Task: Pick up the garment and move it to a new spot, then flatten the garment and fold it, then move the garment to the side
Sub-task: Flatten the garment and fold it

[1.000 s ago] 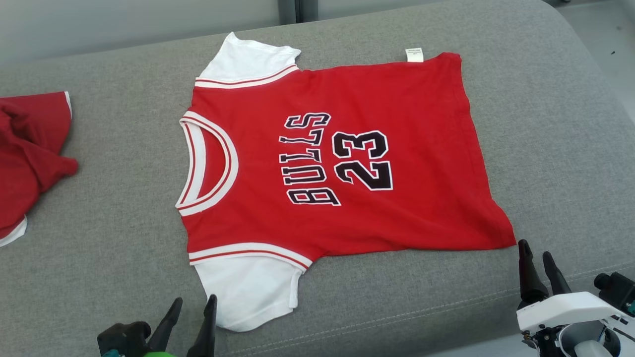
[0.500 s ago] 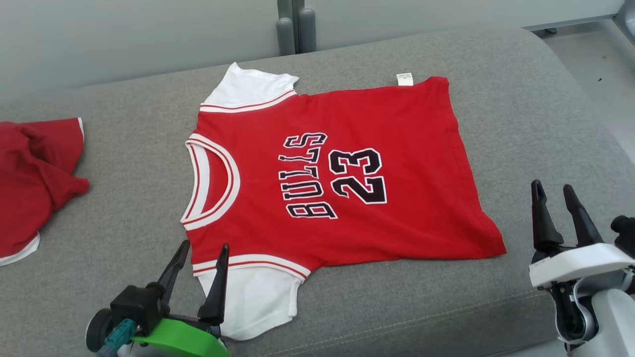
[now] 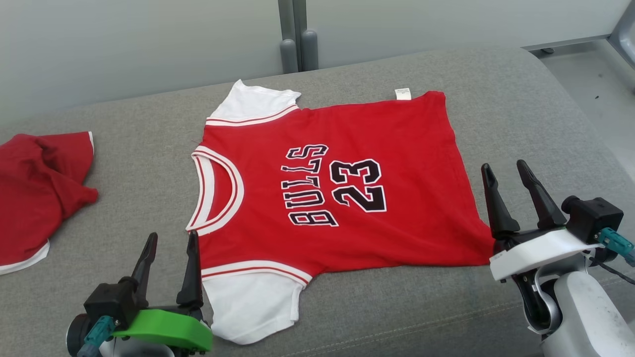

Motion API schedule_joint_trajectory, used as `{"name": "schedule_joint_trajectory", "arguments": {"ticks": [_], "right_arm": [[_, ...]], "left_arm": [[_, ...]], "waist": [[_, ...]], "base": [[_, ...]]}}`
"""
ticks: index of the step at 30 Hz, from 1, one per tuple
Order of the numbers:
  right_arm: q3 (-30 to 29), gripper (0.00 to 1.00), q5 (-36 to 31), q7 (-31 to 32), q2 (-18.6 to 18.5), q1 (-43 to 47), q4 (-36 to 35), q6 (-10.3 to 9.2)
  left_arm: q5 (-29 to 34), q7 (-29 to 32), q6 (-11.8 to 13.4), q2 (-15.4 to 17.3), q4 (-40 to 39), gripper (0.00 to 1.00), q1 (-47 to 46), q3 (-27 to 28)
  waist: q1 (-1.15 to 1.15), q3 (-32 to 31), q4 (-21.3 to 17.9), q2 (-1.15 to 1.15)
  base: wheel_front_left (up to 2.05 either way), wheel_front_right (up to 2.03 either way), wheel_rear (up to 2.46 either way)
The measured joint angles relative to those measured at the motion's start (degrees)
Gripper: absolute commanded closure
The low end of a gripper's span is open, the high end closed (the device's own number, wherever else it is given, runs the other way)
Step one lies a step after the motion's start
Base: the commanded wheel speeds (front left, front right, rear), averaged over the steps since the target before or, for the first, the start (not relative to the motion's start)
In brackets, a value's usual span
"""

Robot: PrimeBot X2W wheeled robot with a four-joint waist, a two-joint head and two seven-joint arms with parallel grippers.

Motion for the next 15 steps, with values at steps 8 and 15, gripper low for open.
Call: {"name": "schedule_joint_trajectory", "arguments": {"ticks": [8, 15], "right_arm": [[0.2, 0.0, -0.9, 0.0, 1.2, 0.2, -0.2, -1.19], [-0.2, 0.0, -0.9, 0.0, 1.9, 1.3, 0.2, -2.66]], "left_arm": [[0.8, -0.5, 0.5, -0.4, 1.1, 0.0, 1.4, 2.1], [1.3, -0.5, 0.7, -1.2, 1.4, 0.0, 2.8, 2.7]], "waist": [[0.0, -0.2, 1.2, 0.0], [0.0, -0.3, 1.7, 0.0]], "base": [[0.0, 0.0, 0.0], [0.0, 0.0, 0.0]]}}
